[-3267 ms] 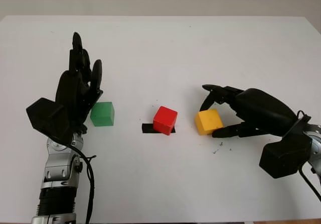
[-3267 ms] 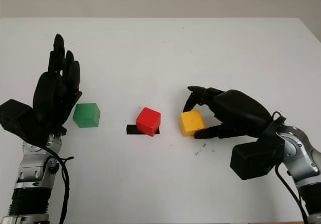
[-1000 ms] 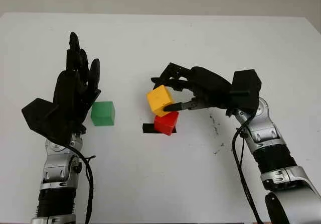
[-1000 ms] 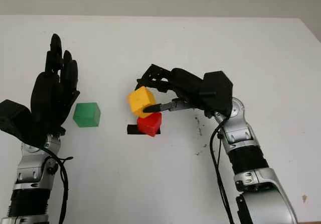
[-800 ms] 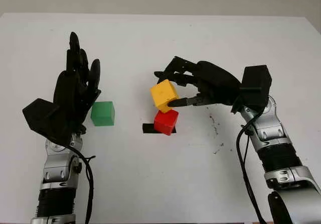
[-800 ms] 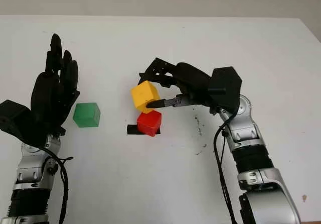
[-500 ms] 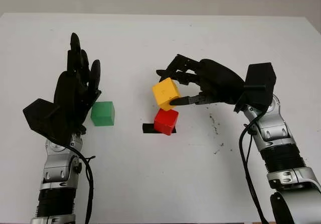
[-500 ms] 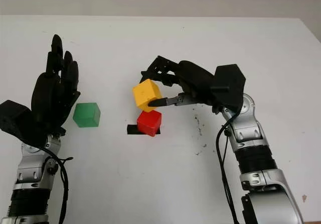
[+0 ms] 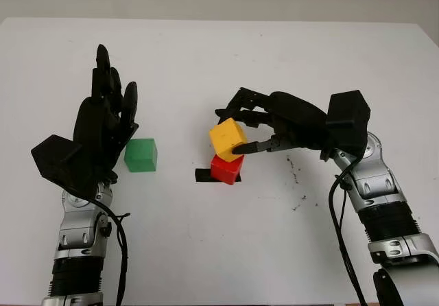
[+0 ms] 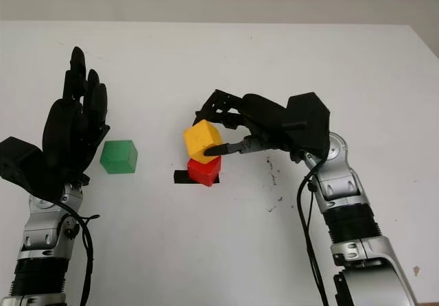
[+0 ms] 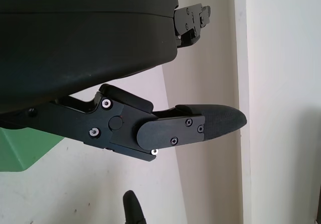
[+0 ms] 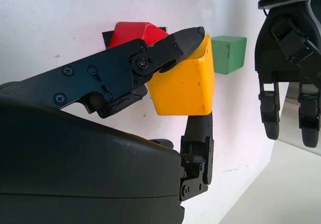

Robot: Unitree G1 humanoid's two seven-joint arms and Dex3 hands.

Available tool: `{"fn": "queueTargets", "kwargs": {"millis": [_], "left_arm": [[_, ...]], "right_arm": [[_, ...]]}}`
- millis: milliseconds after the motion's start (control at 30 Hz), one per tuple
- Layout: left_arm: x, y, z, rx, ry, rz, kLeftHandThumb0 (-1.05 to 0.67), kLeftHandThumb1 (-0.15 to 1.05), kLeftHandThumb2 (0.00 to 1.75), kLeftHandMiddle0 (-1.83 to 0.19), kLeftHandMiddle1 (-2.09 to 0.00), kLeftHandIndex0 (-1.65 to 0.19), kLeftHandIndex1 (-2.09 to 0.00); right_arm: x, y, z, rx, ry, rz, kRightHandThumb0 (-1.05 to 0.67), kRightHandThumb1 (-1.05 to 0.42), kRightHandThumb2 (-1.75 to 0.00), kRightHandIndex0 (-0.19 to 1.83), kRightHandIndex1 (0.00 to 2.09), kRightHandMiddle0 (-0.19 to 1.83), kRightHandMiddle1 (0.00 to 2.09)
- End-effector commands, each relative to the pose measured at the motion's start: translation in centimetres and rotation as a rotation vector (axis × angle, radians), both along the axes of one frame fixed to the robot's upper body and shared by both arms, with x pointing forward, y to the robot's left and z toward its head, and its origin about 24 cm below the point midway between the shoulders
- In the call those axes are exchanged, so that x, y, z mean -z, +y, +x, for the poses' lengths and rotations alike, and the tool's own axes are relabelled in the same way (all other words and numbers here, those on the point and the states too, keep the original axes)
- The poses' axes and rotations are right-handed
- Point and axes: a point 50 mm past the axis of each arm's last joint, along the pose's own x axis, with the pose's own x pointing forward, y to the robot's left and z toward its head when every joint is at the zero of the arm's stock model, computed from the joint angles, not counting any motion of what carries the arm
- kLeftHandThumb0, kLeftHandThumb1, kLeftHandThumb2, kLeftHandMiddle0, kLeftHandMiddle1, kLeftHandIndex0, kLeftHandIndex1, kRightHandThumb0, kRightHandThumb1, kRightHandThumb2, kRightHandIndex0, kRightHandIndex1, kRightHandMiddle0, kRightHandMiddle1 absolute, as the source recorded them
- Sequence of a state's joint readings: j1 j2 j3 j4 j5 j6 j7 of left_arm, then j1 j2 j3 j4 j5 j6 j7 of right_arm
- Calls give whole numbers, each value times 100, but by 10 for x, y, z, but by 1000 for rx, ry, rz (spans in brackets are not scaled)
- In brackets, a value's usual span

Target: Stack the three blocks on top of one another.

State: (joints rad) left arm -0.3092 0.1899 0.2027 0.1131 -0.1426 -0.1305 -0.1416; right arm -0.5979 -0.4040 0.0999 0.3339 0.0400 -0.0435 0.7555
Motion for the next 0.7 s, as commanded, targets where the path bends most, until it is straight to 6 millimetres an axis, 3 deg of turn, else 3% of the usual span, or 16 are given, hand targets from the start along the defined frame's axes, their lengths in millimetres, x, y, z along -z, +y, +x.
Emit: {"fn": "queueTargets", "kwargs": {"millis": [0, 667], "left_arm": [[-1, 3, -2, -2, -13, 4, -70, 105, 51, 19, 0, 19, 0], [-2, 3, -3, -13, 2, 7, -72, 105, 50, 19, 0, 19, 0]], "right_arm": [[-2, 0, -1, -15, -18, -21, -49, -94, -5, 30, 5, 42, 162], [-4, -2, -4, -45, -82, -113, -44, -93, -5, 29, 5, 38, 158]]}}
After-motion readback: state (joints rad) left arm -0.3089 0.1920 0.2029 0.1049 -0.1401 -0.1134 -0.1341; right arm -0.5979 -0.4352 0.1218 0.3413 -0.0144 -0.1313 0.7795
